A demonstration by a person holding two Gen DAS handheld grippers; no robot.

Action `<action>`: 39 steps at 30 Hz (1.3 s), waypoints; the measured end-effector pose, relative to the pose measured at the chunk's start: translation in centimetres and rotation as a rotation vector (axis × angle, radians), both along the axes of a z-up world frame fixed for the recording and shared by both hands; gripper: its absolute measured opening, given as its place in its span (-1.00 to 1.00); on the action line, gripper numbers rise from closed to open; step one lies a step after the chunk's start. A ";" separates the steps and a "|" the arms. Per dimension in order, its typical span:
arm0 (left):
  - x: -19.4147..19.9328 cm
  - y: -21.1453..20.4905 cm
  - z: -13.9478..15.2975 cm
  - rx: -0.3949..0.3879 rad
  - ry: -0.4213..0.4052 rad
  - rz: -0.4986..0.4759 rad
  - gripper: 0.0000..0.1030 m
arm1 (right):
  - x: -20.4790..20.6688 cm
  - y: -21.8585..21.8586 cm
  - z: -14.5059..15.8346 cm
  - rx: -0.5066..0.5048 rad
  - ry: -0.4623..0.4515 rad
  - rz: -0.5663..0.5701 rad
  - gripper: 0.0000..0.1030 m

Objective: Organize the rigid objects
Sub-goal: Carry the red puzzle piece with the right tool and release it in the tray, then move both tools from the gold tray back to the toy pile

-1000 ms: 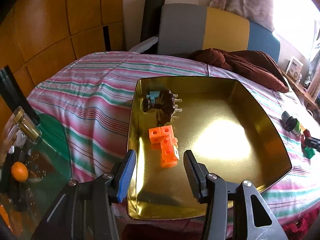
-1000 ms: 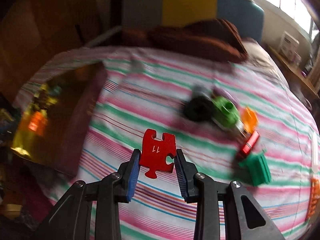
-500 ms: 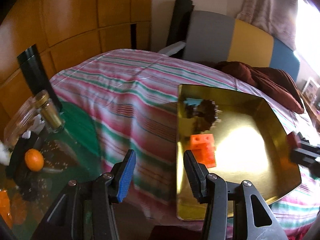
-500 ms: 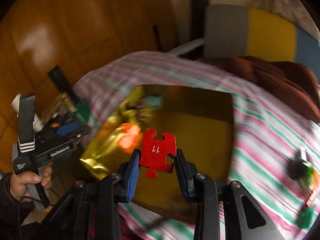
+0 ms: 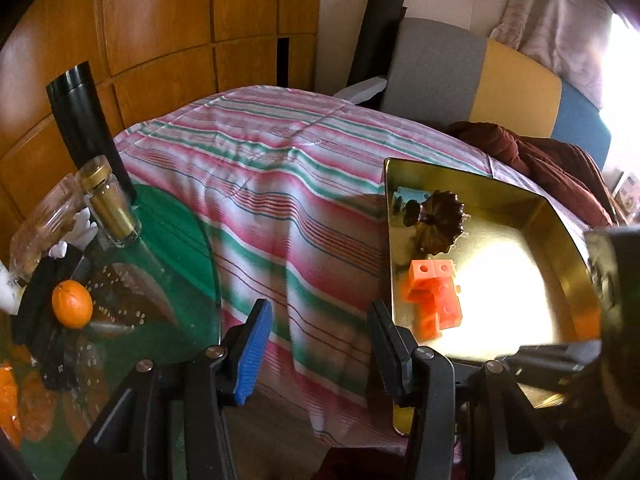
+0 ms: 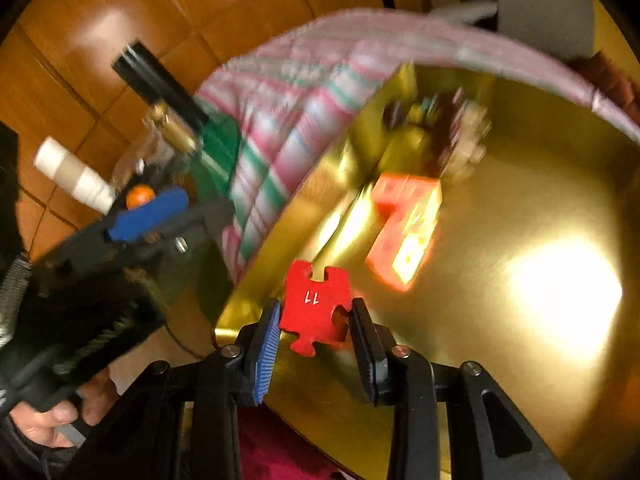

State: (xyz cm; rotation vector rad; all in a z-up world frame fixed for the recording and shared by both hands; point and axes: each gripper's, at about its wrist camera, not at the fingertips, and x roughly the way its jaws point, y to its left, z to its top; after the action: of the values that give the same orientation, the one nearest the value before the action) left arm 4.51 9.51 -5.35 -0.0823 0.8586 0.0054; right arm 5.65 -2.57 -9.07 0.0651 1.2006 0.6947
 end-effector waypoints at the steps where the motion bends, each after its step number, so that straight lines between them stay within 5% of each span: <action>1: 0.0 0.1 -0.1 0.000 0.000 0.002 -0.02 | -0.2 0.1 0.0 0.013 -0.009 -0.001 -0.32; 9: -0.2 -0.1 0.5 0.004 -0.019 0.002 -0.02 | -0.7 -0.9 1.3 0.051 -0.035 -0.036 -0.28; 31: -1.6 -3.0 2.3 0.034 -0.060 -0.089 0.01 | -3.5 -5.2 7.3 -0.080 -0.374 -0.203 -0.29; 39: -1.8 -4.5 2.3 0.049 -0.060 -0.126 0.01 | -3.5 -7.5 8.1 -0.074 -0.409 -0.291 -0.29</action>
State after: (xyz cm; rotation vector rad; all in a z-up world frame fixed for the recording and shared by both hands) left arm 2.71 5.05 -3.06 0.0175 0.8018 -0.0939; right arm 2.18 -10.03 -0.93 0.0326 0.8010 0.3829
